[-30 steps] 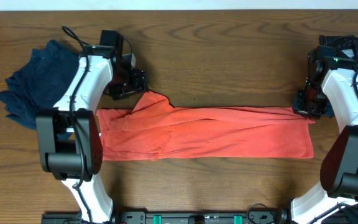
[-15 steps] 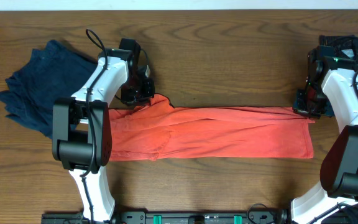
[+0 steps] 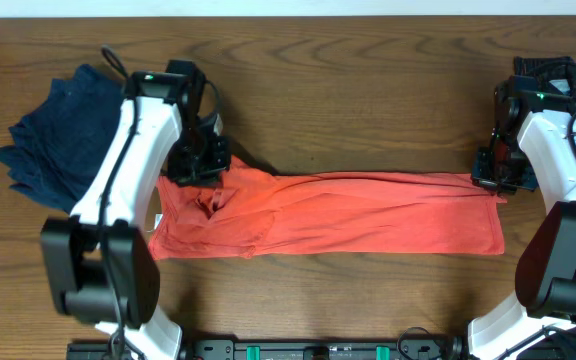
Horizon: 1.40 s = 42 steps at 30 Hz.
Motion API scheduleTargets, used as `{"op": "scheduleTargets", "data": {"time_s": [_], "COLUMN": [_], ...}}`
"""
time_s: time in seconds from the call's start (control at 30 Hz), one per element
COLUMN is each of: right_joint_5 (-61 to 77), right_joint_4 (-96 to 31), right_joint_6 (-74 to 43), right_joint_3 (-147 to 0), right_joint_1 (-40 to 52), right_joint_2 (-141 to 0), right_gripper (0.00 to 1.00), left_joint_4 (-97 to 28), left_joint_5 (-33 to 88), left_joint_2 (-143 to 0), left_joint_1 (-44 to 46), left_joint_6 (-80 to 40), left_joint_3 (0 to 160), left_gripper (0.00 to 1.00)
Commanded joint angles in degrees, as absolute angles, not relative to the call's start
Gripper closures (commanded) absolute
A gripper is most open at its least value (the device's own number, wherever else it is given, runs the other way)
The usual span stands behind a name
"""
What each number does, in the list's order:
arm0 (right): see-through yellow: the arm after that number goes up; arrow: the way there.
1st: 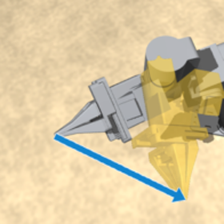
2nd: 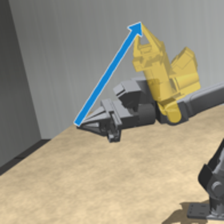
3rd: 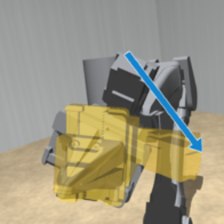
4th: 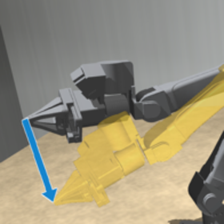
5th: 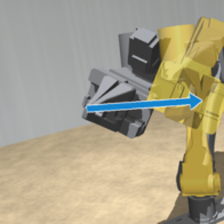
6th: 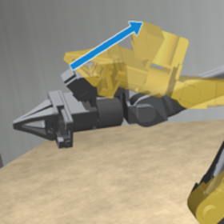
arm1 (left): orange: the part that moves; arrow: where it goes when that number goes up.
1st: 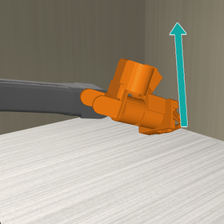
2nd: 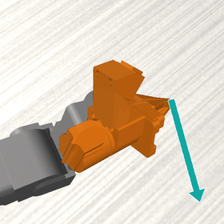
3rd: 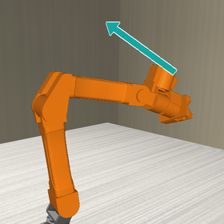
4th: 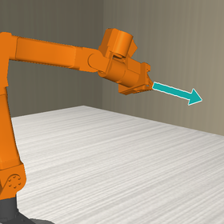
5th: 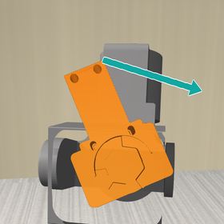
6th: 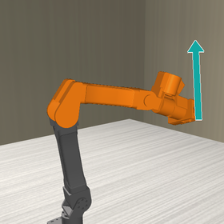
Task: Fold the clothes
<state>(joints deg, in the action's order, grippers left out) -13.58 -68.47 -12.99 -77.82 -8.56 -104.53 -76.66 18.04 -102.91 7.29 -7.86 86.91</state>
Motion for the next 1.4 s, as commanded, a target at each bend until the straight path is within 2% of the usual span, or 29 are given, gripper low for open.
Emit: {"op": "scheduleTargets", "data": {"time_s": [0.0, 0.27, 0.73, 0.93, 1.07, 1.13, 1.17, 1.23, 1.3, 1.37], "right_joint_5": [-14.9, -17.9, -18.0, -17.5, -16.3, -15.8, -15.6, -14.5, -13.7, -13.0], "right_joint_4": [-69.5, -73.2, -75.7, -75.9, -76.0, -75.6, -75.3, -74.4, -73.7, -73.2], "right_joint_6": [-13.7, -13.7, -13.7, -13.7, -13.7, -13.7, -13.7, -13.6, -13.6, -13.6], "right_joint_3": [-77.7, -77.7, -77.7, -77.7, -77.4, -76.8, -76.4, -75.7, -75.1, -74.8], "right_joint_1": [-8.7, -8.7, -8.7, -8.7, -8.7, -8.7, -8.7, -8.7, -8.7, -8.7], "right_joint_2": [-104.6, -104.6, -104.6, -104.6, -104.6, -104.6, -104.6, -104.6, -104.6, -104.6], "right_gripper": [0.96, 0.95, 0.94, 0.92, 0.82, 0.78, 0.77, 0.74, 0.72, 0.71], "left_joint_4": [-80.4, -92.2, -96.6, -91.9, -84.1, -78.6, -75.0, -68.1, -61.6, -56.2], "left_joint_5": [17.2, 15.8, 15.8, 15.8, 15.8, 15.8, 15.8, 15.9, 16.1, 16.2], "left_joint_2": [-101.3, -99.2, -85.5, -82.3, -82.3, -82.4, -82.4, -82.5, -82.7, -83.3], "left_joint_1": [7.2, 7.2, 9.5, 9.5, 9.5, 9.5, 9.5, 9.5, 9.5, 9.5], "left_joint_6": [-7.5, -7.5, -10.2, -10.9, -11.5, -11.5, -11.5, -11.4, -11.4, -11.4], "left_joint_3": [87.5, 87.4, 84.4, 80.1, 75.2, 72.2, 70.4, 67.1, 64.2, 61.8], "left_gripper": [0.94, 0.94, 0.94, 0.94, 0.93, 0.87, 0.72, 0.52, 0.42, 0.39]}}
